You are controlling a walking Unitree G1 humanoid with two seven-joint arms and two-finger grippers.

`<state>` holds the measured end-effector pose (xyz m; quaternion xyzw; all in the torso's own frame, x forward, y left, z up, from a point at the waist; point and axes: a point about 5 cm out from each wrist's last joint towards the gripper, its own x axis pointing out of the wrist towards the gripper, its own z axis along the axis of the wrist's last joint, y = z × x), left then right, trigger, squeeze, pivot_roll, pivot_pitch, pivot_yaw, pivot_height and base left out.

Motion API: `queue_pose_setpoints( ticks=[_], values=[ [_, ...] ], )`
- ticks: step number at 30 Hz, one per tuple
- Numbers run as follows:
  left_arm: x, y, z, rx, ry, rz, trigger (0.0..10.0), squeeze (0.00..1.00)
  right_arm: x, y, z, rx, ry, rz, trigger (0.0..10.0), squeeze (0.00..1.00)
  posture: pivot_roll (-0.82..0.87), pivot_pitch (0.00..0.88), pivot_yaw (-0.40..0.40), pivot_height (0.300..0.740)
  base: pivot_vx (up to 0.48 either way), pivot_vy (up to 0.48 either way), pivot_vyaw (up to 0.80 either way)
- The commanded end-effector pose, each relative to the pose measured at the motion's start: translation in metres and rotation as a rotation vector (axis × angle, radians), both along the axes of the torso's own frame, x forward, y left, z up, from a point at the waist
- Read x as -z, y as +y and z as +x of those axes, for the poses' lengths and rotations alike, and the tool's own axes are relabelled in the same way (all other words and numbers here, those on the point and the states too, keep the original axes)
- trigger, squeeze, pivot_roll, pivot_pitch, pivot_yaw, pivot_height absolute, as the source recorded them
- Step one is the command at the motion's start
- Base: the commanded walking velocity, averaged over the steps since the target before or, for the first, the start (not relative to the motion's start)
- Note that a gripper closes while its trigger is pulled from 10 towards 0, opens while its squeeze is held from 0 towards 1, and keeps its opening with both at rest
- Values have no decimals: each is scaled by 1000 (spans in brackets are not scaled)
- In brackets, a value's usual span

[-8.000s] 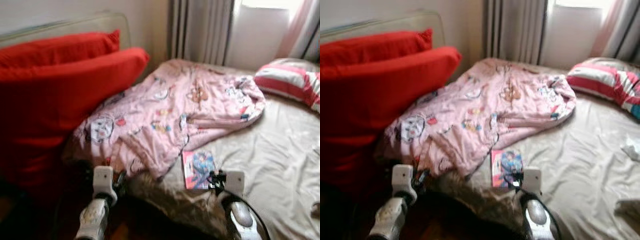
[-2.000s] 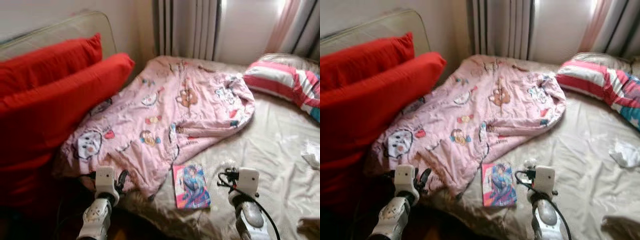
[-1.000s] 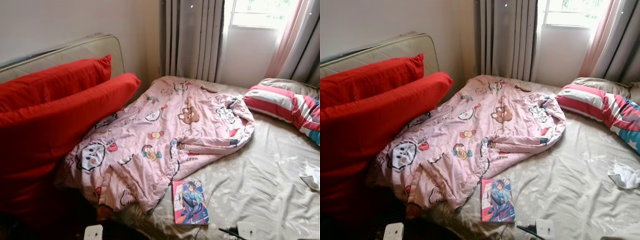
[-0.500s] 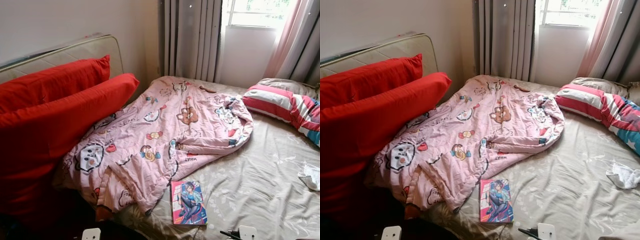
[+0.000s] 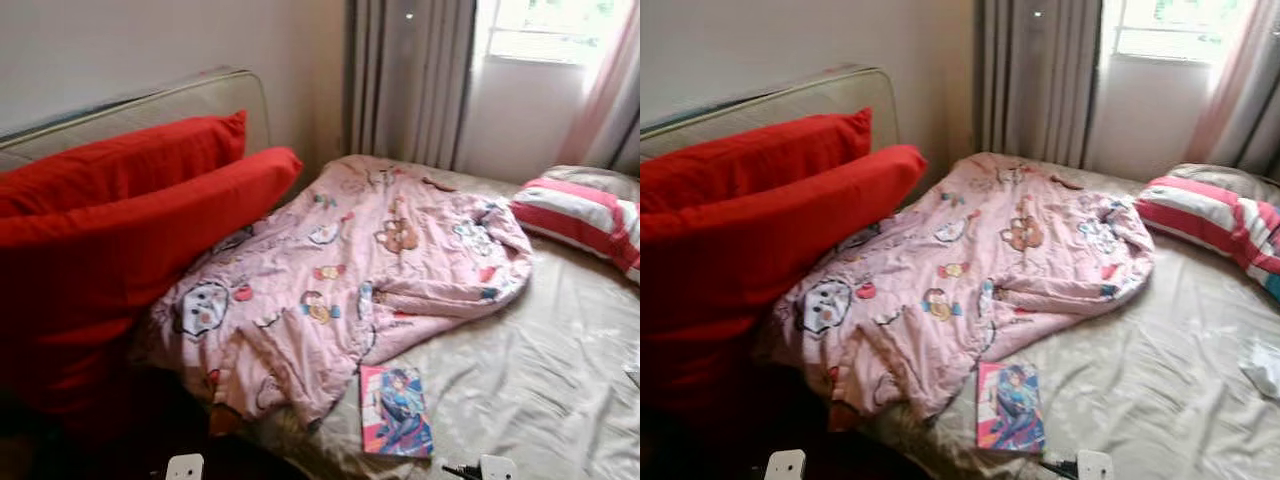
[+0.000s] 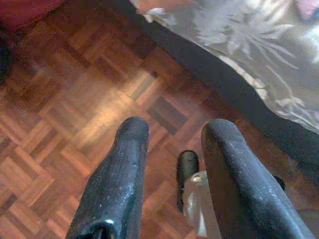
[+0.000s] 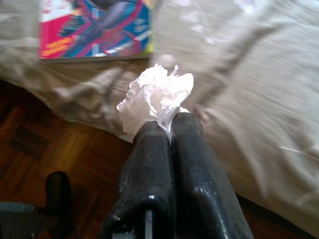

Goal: Clean up the room

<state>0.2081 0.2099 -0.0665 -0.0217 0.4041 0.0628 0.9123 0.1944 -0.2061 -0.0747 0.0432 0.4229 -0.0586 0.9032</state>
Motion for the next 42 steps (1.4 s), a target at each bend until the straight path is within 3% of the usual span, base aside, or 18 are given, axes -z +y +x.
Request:
queue_pose_setpoints(
  ticks=[1, 42],
  values=[
    [1, 4, -3, -4, 19, 11, 10000, 0, 1, 1, -2, 2, 4, 5, 10000, 0, -43, 0, 18, 740, 0, 326, 0],
    [3, 5, -7, 6, 27, 13, 10000, 0, 2, 3, -4, -5, 6, 12, 10000, 0, -40, 0, 27, 740, 0, 436, 0]
  ],
)
